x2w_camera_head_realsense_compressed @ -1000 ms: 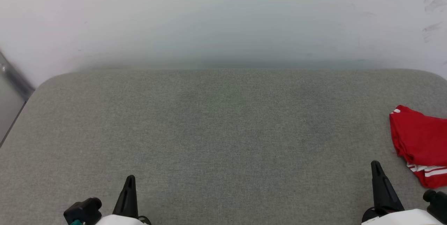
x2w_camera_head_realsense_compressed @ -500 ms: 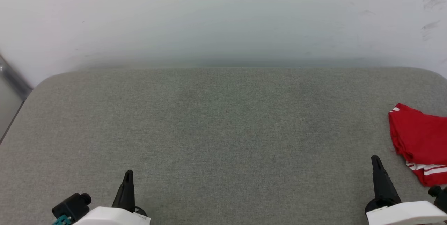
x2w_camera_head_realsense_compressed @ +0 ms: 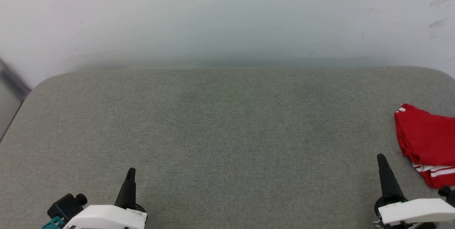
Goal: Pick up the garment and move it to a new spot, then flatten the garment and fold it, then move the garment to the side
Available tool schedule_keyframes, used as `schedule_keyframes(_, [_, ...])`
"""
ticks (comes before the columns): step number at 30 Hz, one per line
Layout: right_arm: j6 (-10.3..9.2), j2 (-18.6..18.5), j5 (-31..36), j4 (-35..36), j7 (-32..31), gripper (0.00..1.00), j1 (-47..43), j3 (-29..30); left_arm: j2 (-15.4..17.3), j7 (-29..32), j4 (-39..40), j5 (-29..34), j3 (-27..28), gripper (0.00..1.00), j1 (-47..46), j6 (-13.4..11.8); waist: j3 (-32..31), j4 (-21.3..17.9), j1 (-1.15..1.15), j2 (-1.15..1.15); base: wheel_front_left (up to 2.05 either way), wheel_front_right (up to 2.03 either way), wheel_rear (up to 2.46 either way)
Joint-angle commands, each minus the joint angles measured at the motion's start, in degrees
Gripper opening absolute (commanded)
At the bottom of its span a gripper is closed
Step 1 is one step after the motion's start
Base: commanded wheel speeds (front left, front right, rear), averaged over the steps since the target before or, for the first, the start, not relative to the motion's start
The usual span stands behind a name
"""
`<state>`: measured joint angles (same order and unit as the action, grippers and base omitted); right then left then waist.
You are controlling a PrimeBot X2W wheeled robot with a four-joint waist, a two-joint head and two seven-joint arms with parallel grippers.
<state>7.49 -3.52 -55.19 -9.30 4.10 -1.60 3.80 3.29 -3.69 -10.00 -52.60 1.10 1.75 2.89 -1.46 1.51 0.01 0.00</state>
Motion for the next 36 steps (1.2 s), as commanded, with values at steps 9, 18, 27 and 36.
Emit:
schedule_keyframes(9, [0.01,-0.48,-7.37,-0.43,-1.74,0.0,2.66,0.36,0.34,1.75,-0.34,-7.73,1.07,0.0,-2.83,1.08,0.22,-0.2,0.0,0.0,0.0,0.0,0.0])
schedule_keyframes(18, [0.01,-0.47,-12.25,-1.05,-3.04,0.0,3.6,0.56,0.32,3.04,-0.9,-12.87,1.7,0.0,-3.69,1.7,0.4,-0.36,0.0,0.0,0.0,0.0,0.0])
schedule_keyframes(27, [0.01,-0.43,-17.3,-1.79,-4.36,0.0,4.48,0.77,0.29,4.35,-1.55,-18.23,2.34,0.0,-4.61,2.34,0.6,-0.55,0.0,0.0,0.0,0.0,0.0])
schedule_keyframes(36, [0.0,-0.38,-21.94,-2.46,-5.64,0.0,5.33,0.99,0.24,5.6,-2.1,-23.17,2.87,0.0,-5.4,2.77,0.8,-0.73,0.0,0.0,0.0,0.0,0.0])
